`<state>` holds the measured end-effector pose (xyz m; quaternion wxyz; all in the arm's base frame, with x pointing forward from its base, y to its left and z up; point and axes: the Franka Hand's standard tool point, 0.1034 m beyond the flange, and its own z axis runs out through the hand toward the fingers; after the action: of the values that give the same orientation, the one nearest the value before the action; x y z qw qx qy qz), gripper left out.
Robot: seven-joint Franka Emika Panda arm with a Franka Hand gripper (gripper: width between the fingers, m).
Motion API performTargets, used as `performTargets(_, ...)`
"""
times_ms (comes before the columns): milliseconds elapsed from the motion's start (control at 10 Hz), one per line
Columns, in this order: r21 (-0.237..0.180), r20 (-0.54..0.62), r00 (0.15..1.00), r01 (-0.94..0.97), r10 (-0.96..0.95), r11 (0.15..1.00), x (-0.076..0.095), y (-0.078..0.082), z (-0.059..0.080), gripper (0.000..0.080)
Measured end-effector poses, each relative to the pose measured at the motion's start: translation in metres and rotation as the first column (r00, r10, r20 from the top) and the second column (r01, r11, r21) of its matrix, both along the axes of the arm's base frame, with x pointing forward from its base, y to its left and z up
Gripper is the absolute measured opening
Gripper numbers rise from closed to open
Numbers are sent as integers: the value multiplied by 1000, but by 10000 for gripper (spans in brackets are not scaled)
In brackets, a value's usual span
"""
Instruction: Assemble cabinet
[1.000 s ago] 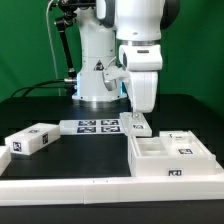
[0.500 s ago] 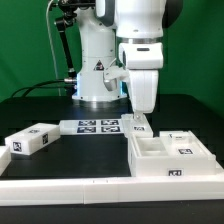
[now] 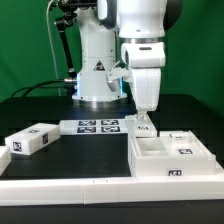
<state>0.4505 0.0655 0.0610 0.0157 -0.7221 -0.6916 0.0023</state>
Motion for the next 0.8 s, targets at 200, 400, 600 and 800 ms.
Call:
performTargets(200,7,26,1000,2,-2,1000,6,1,2,68)
performTargets(400,3,9,1000,6,-6,1000,7,-2,1,68)
performTargets(600,1,2,1000,8,-8,1000,11,-3,1,68)
performTargets(800,3,5,1000,10,-10,1000,15,-3,0,68)
